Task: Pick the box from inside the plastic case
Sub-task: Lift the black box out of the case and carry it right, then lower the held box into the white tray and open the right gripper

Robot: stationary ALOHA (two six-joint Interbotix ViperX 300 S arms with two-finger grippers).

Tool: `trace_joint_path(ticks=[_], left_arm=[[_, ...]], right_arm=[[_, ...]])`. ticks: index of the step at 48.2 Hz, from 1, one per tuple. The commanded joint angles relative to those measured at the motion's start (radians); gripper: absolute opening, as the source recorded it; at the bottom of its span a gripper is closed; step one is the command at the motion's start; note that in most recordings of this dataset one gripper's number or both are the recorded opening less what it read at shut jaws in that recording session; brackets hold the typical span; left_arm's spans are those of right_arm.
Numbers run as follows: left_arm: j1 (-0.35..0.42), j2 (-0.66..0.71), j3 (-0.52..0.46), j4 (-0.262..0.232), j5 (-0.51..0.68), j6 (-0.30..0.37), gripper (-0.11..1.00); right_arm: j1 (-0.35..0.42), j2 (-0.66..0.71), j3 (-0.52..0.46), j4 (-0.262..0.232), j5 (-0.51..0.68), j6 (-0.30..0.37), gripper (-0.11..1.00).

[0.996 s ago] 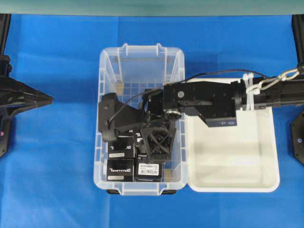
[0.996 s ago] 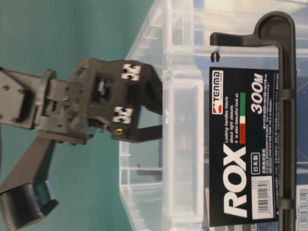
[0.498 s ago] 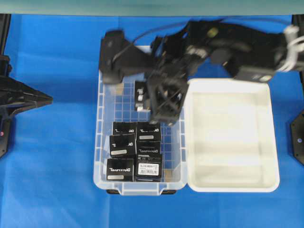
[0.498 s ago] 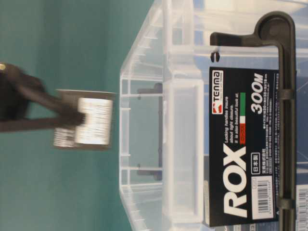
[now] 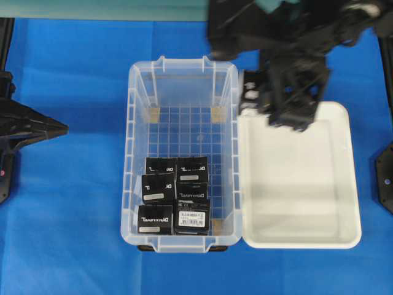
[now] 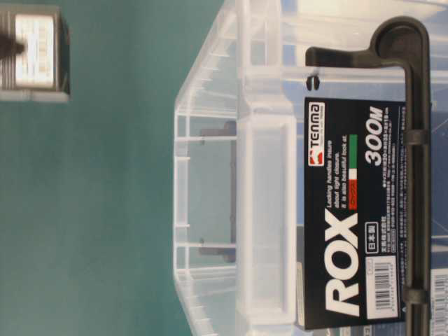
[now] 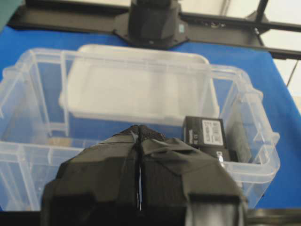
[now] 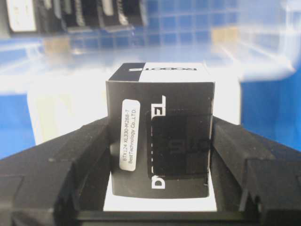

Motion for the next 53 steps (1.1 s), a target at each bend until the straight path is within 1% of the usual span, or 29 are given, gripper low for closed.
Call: trace_joint_path(ticks=[1, 3, 6, 13, 16, 20, 23, 27, 37, 53], left_arm=[[0.002, 0.005, -0.028, 0.003, -0.005, -0.002, -0.05], [0.002, 0.005, -0.029, 0.003, -0.005, -0.002, -0.05], [0.0, 0.003, -0.029, 0.003, -0.006, -0.003, -0.05], [-0.012, -0.008, -0.034, 0.003, -0.006, -0.003, -0.05], [-0.012, -0.011, -0.034, 0.003, -0.005, -0.002, -0.05], [-0.008, -0.011, -0.034, 0.003, -0.005, 0.0, -0.05], [-0.008, -0.009, -0.034, 0.003, -0.005, 0.0, -0.05], [-0.008, -0.011, -0.035, 0.003, -0.005, -0.002, -0.05], [-0.008, -0.011, -0.041, 0.003, -0.002, -0.002, -0.05], [-0.008, -0.011, -0.041, 0.003, -0.005, -0.002, -0.05]], right_arm=[[-0.02, -0.054, 0.071, -0.014, -0.02, -0.005, 0.62], [-0.034, -0.077, 0.127, -0.023, -0.041, -0.009, 0.62], [-0.051, -0.106, 0.193, -0.023, -0.083, -0.012, 0.62], [-0.083, -0.181, 0.313, -0.025, -0.21, -0.029, 0.62], [-0.094, -0.204, 0.367, -0.026, -0.258, -0.057, 0.62], [-0.1, -0.219, 0.454, -0.026, -0.322, -0.117, 0.62], [-0.101, -0.216, 0.503, -0.028, -0.365, -0.155, 0.62], [-0.101, -0.199, 0.558, -0.028, -0.419, -0.189, 0.62], [-0.109, -0.127, 0.638, -0.028, -0.541, -0.235, 0.62], [-0.13, -0.025, 0.716, -0.029, -0.726, -0.316, 0.62]])
